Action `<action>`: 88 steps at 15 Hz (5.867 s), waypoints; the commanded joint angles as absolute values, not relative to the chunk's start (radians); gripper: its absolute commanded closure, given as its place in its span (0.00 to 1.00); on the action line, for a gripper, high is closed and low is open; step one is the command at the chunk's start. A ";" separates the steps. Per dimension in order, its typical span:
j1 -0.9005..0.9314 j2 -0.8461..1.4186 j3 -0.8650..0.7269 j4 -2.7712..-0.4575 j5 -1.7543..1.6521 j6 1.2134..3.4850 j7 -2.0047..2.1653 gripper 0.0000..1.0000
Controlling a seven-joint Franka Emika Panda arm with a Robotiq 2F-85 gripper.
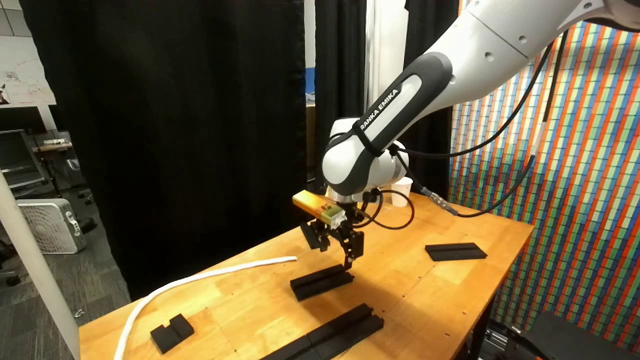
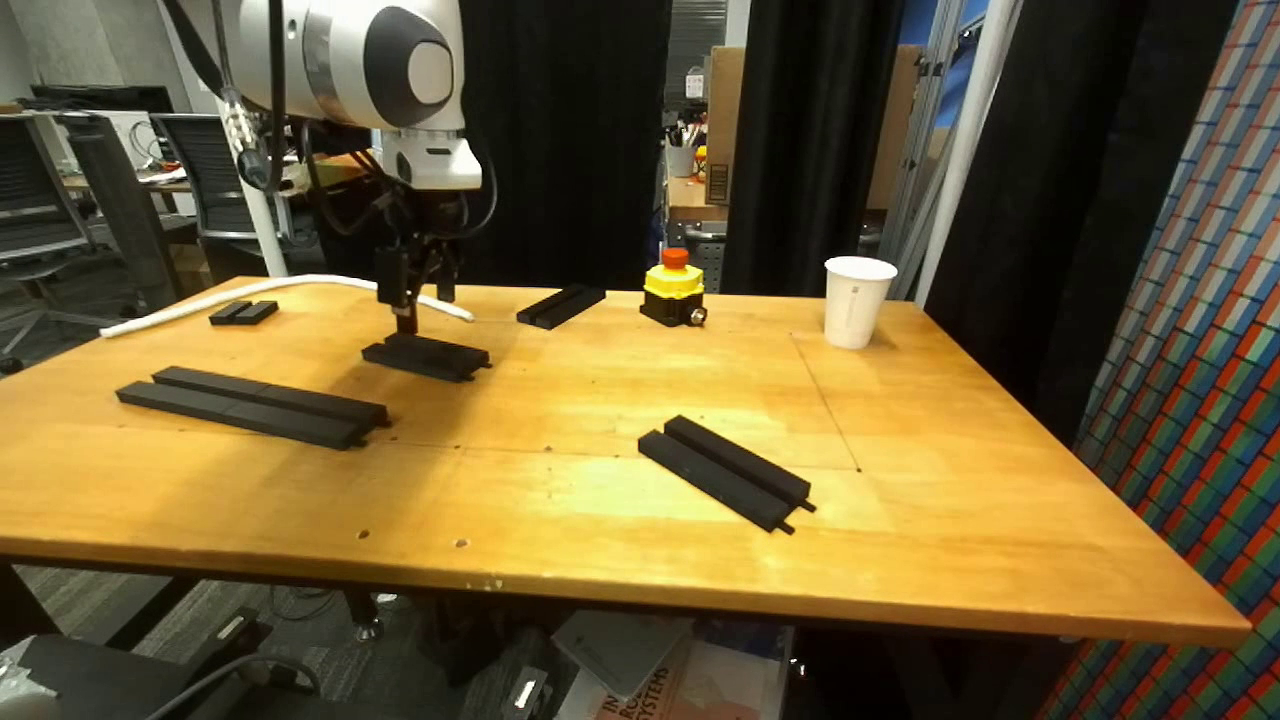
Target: Join the four pieces of the black objects together
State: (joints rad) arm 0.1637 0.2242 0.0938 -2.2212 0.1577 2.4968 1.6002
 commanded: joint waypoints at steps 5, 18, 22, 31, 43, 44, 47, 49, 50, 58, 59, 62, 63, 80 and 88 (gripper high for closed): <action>0.244 0.372 0.065 -2.130 0.118 2.624 1.709 0.00; 0.247 0.437 0.048 -2.108 0.144 2.653 1.711 0.00; 0.238 0.447 0.054 -2.107 0.156 2.657 1.697 0.42; 0.204 0.308 0.056 -2.275 0.176 2.694 1.641 0.53; 0.089 0.044 0.009 -2.607 0.177 2.731 1.571 0.53; 0.082 0.030 0.011 -2.625 0.181 2.728 1.568 0.53; 0.069 -0.004 0.016 -2.671 0.188 2.720 1.569 0.53; 0.067 -0.023 0.024 -2.692 0.223 2.712 1.535 0.53; 0.068 -0.028 0.026 -2.698 0.235 2.708 1.529 0.53; 0.076 -0.041 0.048 -2.718 0.306 2.675 1.455 0.53; 0.078 -0.033 0.052 -2.715 0.312 2.675 1.445 0.53; 0.081 -0.019 0.063 -2.708 0.328 2.676 1.419 0.53; 0.081 -0.012 0.066 -2.704 0.326 2.682 1.415 0.53; 0.084 0.056 0.077 -2.675 0.301 2.720 1.437 0.53; 0.092 0.087 0.080 -2.658 0.288 2.751 1.428 0.53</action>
State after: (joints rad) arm 0.0807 0.0610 0.0771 -2.6736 0.2972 2.7149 1.4298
